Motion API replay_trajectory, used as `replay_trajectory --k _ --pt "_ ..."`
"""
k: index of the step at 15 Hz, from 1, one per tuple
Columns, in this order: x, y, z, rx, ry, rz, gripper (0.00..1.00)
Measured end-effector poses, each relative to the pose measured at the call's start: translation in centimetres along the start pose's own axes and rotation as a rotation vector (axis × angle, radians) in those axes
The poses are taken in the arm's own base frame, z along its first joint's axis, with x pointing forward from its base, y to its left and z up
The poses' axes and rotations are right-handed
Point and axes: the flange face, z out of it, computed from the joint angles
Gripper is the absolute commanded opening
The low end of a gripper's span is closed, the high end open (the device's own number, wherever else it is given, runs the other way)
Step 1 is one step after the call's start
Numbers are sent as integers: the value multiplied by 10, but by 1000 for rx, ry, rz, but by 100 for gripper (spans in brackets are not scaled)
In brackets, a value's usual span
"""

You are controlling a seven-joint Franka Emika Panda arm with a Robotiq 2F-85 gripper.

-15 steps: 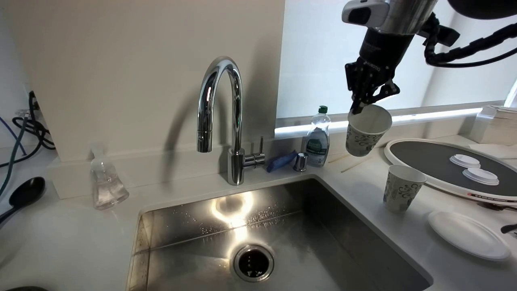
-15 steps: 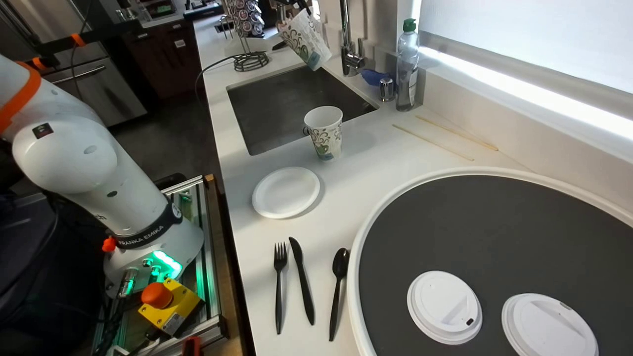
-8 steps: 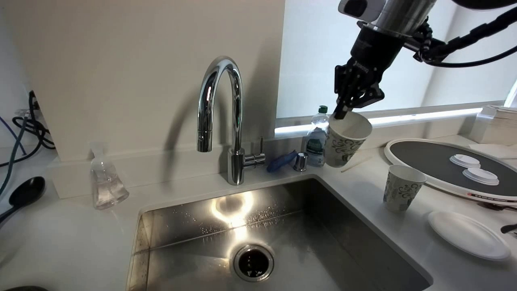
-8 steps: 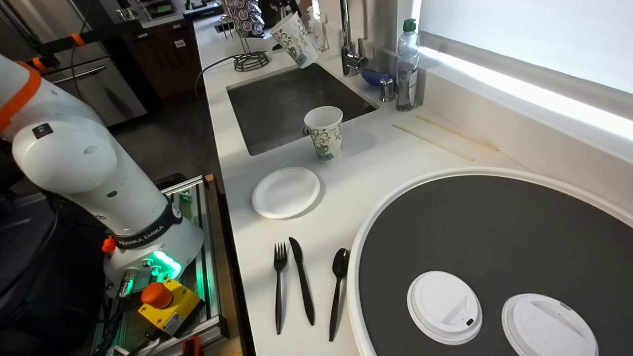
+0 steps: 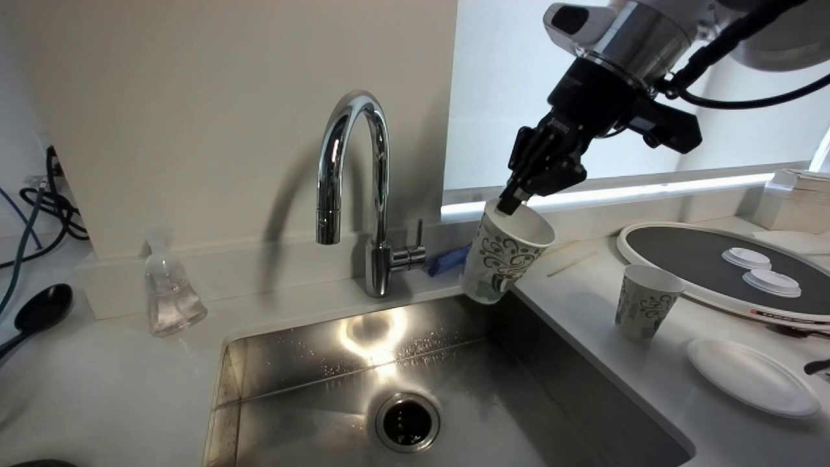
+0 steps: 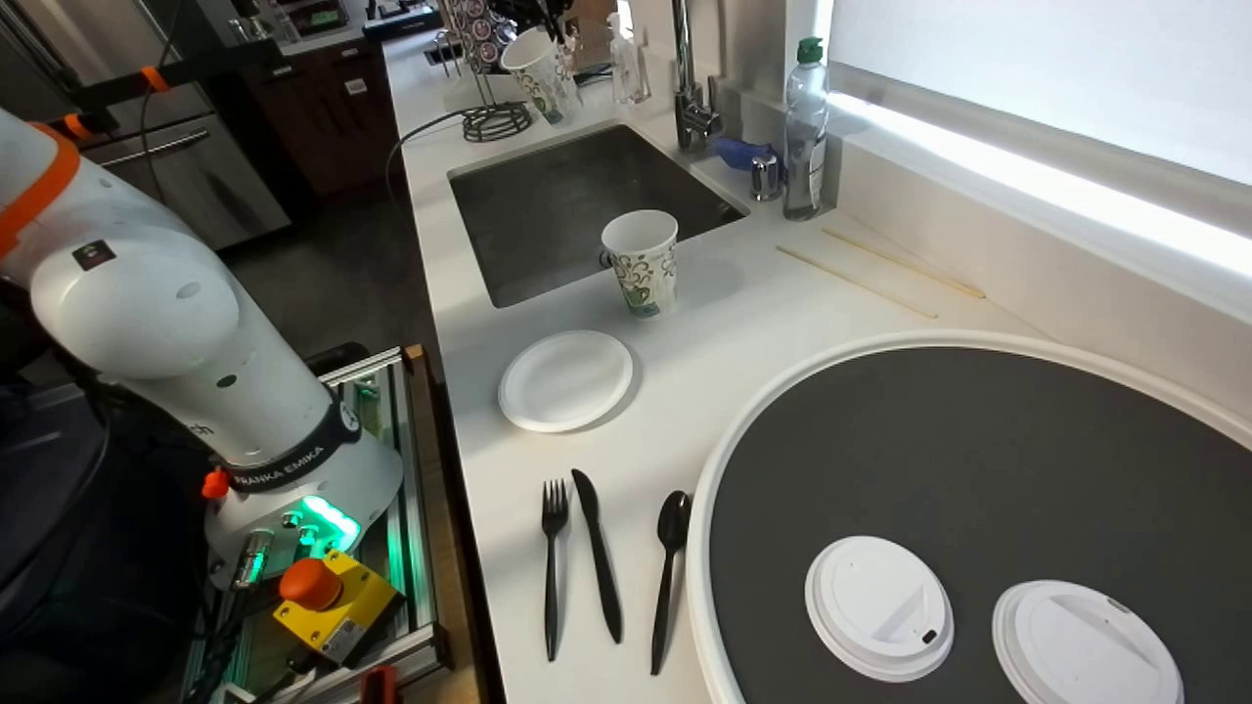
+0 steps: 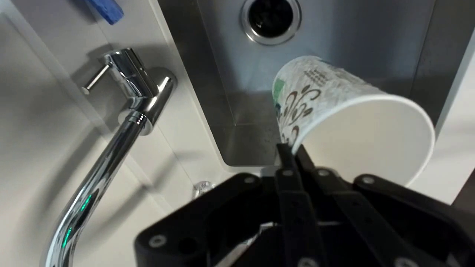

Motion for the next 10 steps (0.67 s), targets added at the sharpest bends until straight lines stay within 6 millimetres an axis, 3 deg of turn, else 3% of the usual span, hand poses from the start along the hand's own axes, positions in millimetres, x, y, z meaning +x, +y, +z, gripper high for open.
replay_trajectory --k 4,10 --pt "-2 -7 11 -3 158 96 1" --pt "-8 -15 15 -183 332 192 1"
